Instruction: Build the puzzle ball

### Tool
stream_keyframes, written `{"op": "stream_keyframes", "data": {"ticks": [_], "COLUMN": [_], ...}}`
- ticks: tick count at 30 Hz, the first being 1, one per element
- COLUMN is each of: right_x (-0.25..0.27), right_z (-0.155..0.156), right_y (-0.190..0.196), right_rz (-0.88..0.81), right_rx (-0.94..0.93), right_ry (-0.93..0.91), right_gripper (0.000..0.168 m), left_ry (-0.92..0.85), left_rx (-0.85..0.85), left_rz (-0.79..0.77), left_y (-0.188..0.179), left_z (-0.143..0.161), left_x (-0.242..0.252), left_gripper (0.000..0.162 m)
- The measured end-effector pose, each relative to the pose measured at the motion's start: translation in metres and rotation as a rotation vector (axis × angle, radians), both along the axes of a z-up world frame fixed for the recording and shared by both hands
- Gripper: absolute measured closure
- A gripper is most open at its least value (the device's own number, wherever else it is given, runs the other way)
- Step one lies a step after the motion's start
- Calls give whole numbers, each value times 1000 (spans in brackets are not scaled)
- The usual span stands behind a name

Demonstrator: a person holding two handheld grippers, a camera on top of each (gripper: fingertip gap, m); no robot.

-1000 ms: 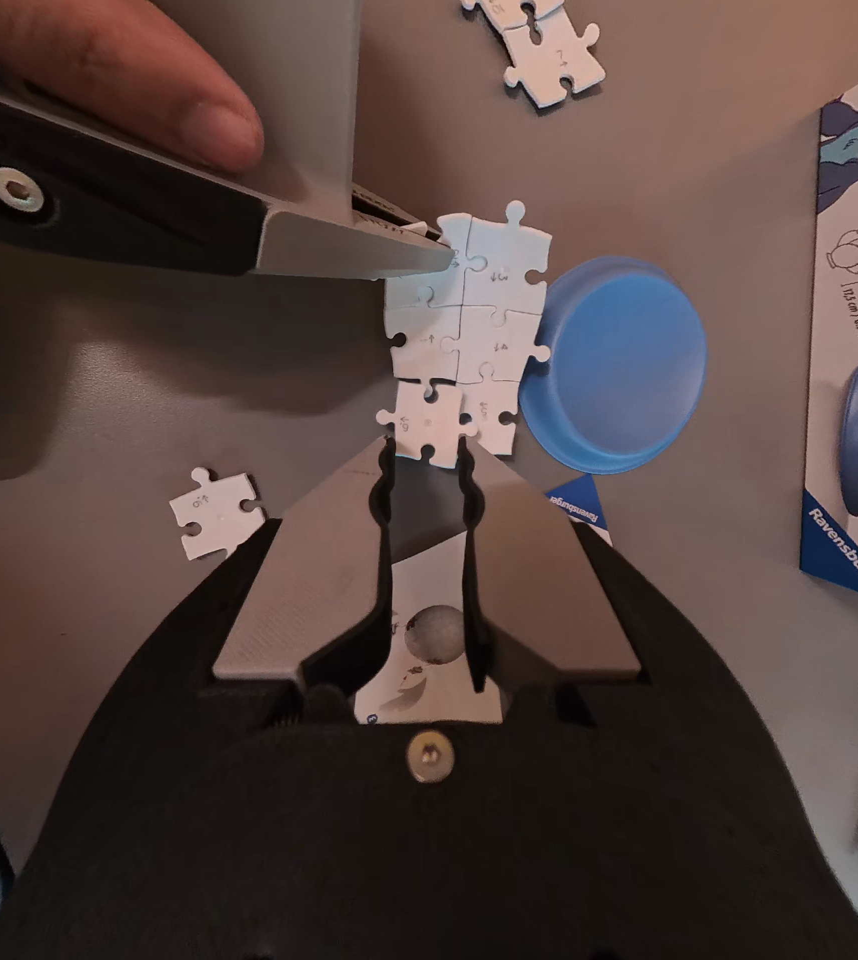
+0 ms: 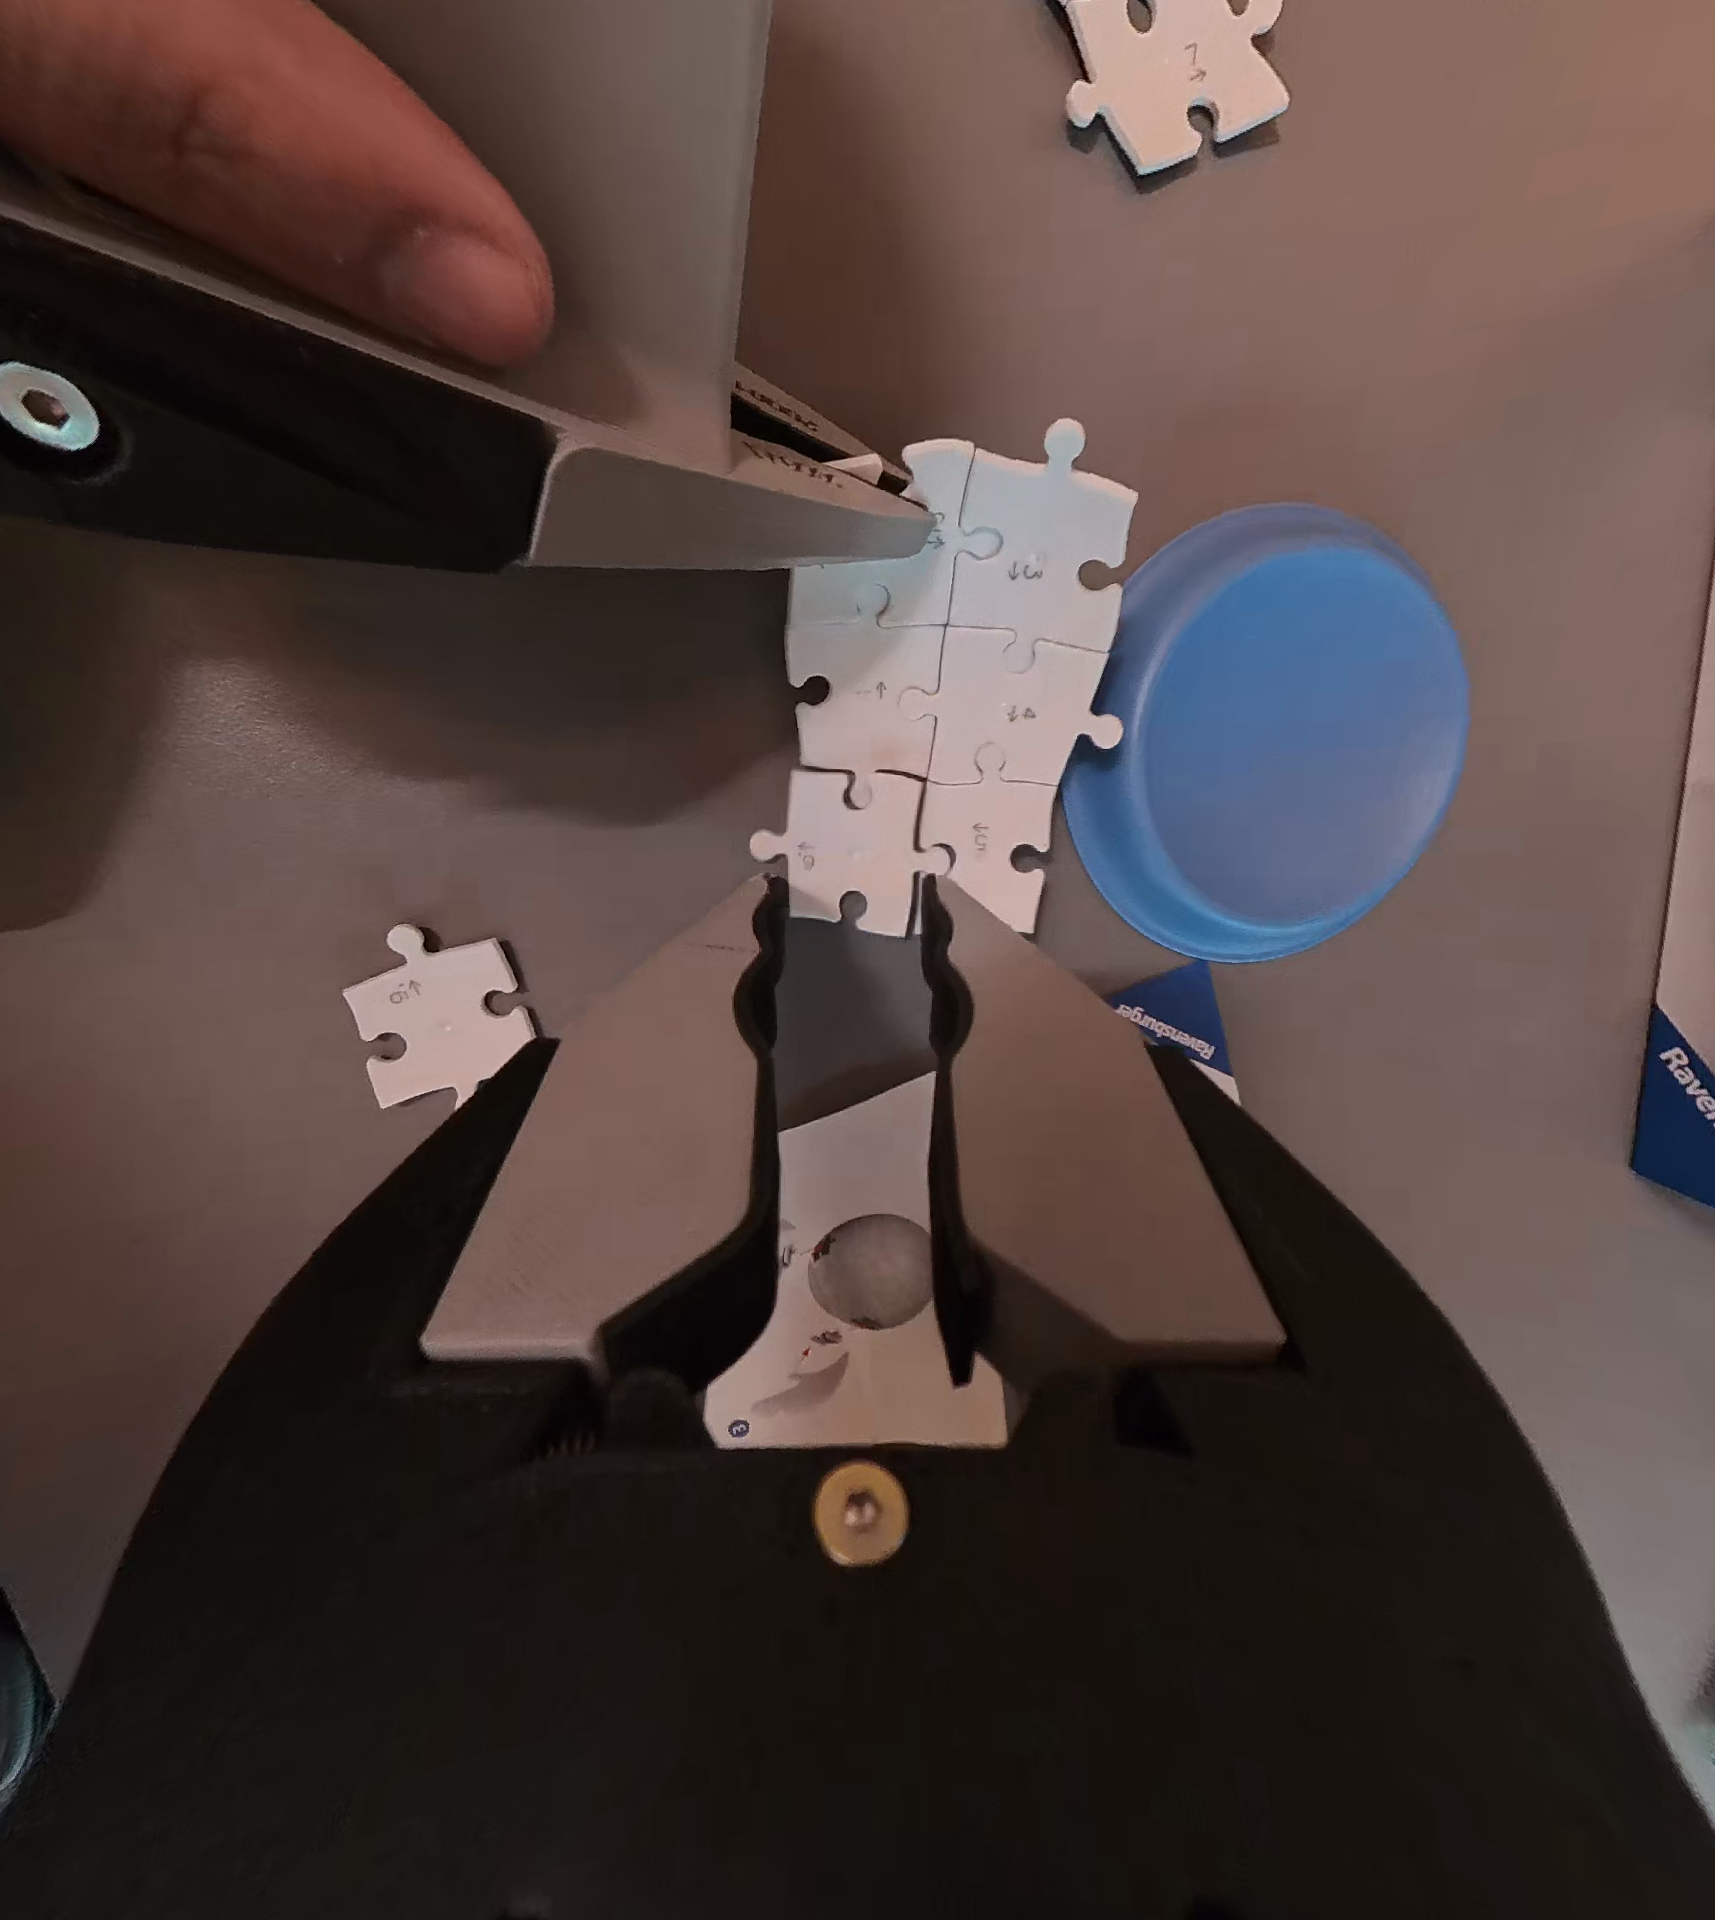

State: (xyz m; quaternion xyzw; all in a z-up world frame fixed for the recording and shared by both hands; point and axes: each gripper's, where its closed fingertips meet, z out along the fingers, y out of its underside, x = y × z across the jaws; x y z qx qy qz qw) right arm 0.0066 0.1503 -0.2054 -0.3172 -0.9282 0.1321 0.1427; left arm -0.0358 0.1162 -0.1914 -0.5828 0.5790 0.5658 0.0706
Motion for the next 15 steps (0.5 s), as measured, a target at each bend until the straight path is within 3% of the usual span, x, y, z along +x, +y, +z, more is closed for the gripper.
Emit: {"op": "stream_keyframes", "data": {"ticks": [15], "right_x": [5], "right_z": [10], "right_y": [-8], "right_rz": [31], "right_rx": [-58], "right_ry": [74], "right_gripper": [142], "left_ry": [15], "left_rx": [4], "left_rz": [-11], "left_y": [1], "left_z": [3], "left_x": [2], "left_gripper": [162]}}
